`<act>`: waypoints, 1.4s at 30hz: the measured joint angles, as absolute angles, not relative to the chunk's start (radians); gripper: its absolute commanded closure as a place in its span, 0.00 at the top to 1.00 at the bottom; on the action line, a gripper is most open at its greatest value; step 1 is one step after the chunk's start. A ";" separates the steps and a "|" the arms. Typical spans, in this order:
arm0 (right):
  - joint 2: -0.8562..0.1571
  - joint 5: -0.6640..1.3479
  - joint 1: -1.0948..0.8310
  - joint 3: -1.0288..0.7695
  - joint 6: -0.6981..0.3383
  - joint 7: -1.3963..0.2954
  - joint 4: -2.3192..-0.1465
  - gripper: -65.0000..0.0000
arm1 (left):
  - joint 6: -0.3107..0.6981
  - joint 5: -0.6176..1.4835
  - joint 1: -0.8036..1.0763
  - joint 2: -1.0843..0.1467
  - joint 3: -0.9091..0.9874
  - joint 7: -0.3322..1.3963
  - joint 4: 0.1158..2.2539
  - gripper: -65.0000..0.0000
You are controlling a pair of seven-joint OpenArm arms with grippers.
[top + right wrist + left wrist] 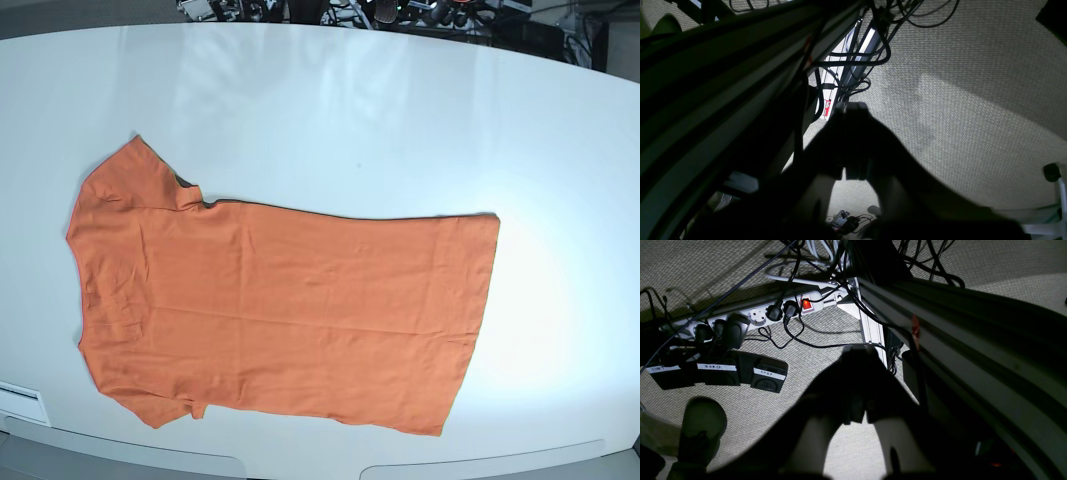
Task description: Fold the T-shirt properly
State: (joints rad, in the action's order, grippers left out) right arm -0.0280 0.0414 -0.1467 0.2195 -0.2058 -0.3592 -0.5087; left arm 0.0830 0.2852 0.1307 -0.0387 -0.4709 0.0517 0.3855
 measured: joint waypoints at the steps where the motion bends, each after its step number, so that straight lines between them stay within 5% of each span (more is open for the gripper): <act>1: -0.028 0.041 -0.147 0.220 -0.206 -0.359 -0.509 0.00 | 0.083 0.285 0.131 -0.039 -0.471 0.052 0.385 0.00; 30: -0.030 0.029 -0.155 0.220 -0.236 -0.447 -0.534 0.00 | 0.091 0.217 0.136 -0.039 -0.471 0.108 0.400 0.00; 42: -0.071 -0.107 -0.448 0.218 -0.253 -0.569 -0.878 0.00 | 0.093 0.102 0.424 -0.138 -0.471 0.292 0.853 0.00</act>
State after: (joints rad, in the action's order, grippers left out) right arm -0.0711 -0.1074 -0.4484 0.2176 -0.2535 -0.5686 -0.8776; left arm 0.0929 0.1024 0.4244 -0.1375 -0.4706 0.2924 0.8532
